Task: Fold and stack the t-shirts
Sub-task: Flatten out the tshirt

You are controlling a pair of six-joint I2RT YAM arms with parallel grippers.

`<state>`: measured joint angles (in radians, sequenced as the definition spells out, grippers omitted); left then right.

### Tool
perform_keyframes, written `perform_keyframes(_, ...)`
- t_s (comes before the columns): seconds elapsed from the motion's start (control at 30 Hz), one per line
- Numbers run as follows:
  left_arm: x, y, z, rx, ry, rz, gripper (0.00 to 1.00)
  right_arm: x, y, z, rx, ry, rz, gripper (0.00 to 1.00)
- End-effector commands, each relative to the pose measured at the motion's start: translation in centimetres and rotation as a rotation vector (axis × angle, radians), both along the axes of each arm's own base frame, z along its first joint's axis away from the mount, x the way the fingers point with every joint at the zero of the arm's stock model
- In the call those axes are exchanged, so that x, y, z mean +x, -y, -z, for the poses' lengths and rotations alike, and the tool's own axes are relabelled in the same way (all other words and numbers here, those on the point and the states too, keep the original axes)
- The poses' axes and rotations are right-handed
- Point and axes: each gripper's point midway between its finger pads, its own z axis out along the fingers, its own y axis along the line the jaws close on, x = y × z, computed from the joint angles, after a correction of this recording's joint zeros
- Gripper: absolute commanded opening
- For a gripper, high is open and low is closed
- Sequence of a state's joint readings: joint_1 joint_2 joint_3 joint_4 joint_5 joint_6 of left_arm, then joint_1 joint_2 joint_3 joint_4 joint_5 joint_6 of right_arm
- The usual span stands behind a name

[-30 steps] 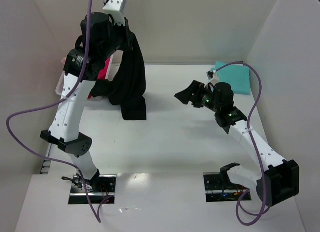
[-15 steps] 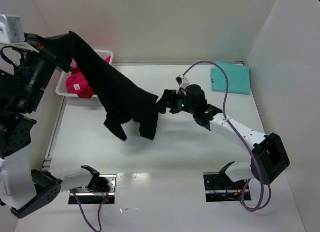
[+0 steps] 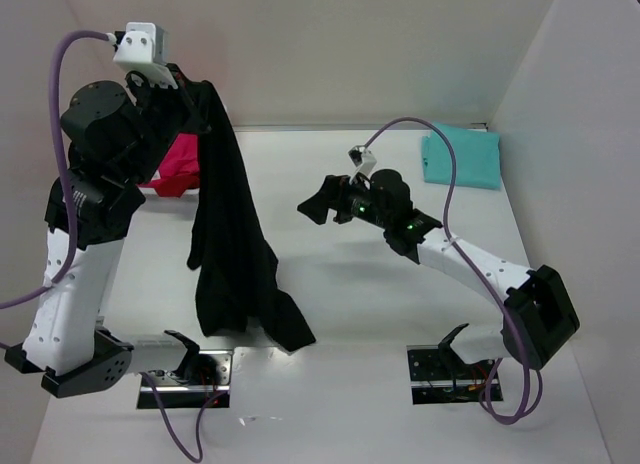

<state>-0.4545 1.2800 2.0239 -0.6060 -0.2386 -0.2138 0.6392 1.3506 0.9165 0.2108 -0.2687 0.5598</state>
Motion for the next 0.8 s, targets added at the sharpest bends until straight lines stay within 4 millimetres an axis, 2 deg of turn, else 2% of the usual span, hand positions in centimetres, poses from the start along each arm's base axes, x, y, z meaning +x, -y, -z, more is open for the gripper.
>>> perform_keyframes(0.0, -2.2, -1.3, -3.4, -0.061, 0.117, -0.015, 0.00, -0.2, -1.7, -2.5, 0.095, -0.032, -0.042, 1.00)
perform_keyframes(0.07, -1.9, -1.2, -2.8, -0.055, 0.105, -0.015, 0.00, -0.8, -2.1, -1.3, 0.082, -0.086, -0.059, 1.00)
perform_keyframes(0.17, -1.4, -1.3, -1.9, -0.047, 0.083, -0.036, 0.00, -3.2, -2.6, 2.8, 0.009, -0.182, -0.096, 1.00)
perform_keyframes(0.2, -1.4, -1.3, -1.9, -0.047, 0.083, -0.036, 0.00, -3.0, -2.8, 2.2, 0.031, -0.172, -0.095, 1.00)
perform_keyframes(0.23, -1.4, -1.3, -1.9, -0.047, 0.083, -0.036, 0.00, -4.4, -3.0, 4.5, 0.032, -0.229, -0.124, 1.00)
perform_keyframes(0.33, -1.4, -1.3, -1.9, -0.057, 0.081, -0.035, 0.00, -4.7, -3.7, 5.9, 0.056, -0.283, -0.126, 1.00)
perform_keyframes(0.4, -1.4, -1.3, -1.9, -0.068, 0.079, -0.034, 0.00, -4.5, -3.9, 6.5, 0.052, -0.288, -0.126, 1.00)
perform_keyframes(0.43, -1.6, -1.3, -2.3, -0.072, 0.087, -0.033, 0.00, -4.5, -4.3, 7.5, 0.038, -0.300, -0.124, 1.00)
perform_keyframes(0.5, -1.6, -1.3, -2.3, -0.072, 0.087, -0.033, 0.00, -3.9, -4.8, 7.7, 0.035, -0.304, -0.124, 1.00)
perform_keyframes(0.53, -1.6, -1.3, -2.3, -0.072, 0.087, -0.033, 0.00, -3.8, -4.9, 9.0, 0.012, -0.320, -0.123, 1.00)
perform_keyframes(0.57, -1.6, -1.2, -2.3, -0.071, 0.087, -0.024, 0.00, -3.9, -5.3, 9.1, 0.009, -0.321, -0.132, 1.00)
perform_keyframes(0.7, -2.5, -1.2, -3.1, -0.101, 0.109, -0.003, 0.00, -2.3, -5.2, 9.5, 0.016, -0.282, -0.066, 1.00)
perform_keyframes(0.77, -3.0, -1.3, -3.4, -0.104, 0.119, 0.006, 0.00, -1.4, -5.9, 9.7, 0.024, -0.268, -0.058, 1.00)
